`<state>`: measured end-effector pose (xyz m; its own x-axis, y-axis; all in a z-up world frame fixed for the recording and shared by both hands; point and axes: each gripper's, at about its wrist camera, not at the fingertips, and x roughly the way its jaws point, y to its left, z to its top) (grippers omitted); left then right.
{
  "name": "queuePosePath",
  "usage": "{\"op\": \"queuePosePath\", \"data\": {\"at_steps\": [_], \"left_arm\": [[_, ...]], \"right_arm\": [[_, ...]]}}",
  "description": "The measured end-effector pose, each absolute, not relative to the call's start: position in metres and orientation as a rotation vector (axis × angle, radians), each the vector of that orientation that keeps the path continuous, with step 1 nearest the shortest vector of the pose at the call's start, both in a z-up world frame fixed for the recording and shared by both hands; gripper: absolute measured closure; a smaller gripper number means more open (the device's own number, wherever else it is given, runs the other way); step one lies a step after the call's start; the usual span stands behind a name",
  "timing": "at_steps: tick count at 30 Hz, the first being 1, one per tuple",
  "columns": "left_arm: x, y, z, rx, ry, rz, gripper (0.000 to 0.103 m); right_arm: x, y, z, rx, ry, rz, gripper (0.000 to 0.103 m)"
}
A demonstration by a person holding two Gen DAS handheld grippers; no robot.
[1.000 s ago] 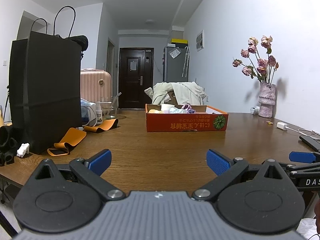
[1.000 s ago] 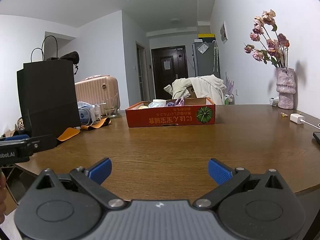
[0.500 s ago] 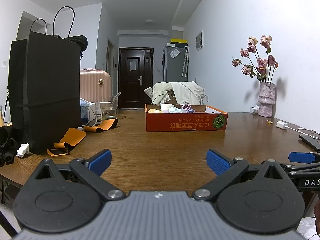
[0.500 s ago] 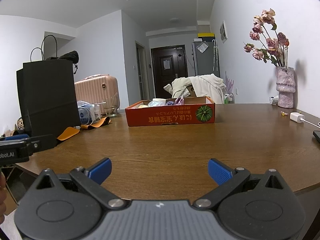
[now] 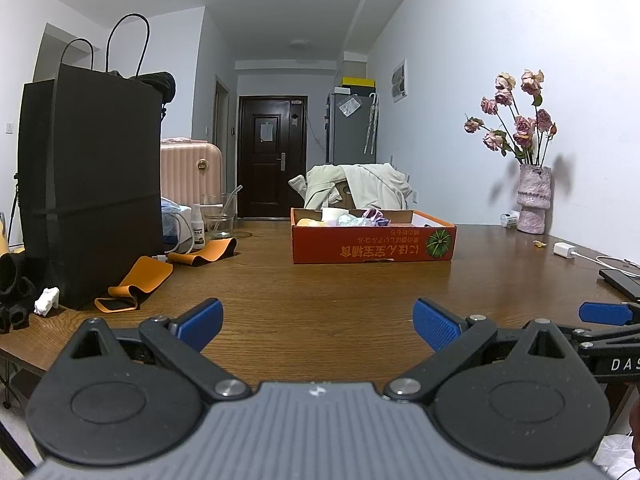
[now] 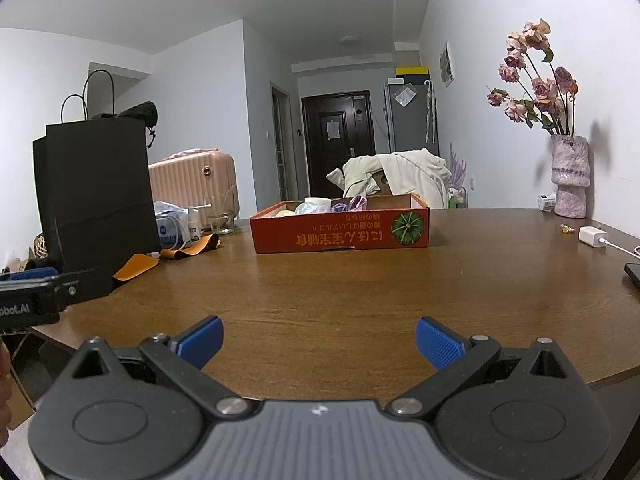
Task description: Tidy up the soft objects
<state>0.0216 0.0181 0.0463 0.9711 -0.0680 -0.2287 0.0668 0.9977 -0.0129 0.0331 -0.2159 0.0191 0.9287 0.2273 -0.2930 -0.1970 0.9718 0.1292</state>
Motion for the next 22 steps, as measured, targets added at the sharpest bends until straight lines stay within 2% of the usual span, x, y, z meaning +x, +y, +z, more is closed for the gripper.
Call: {"op": "queuePosePath", "data": {"at_steps": [22], "left_arm": [[0.0164, 0.0174, 0.0482, 0.022, 0.177, -0.06, 0.0]], "right_arm": [[0.0313, -0.2177, 0.0211, 0.091, 0.301, 0.215, 0.0]]}}
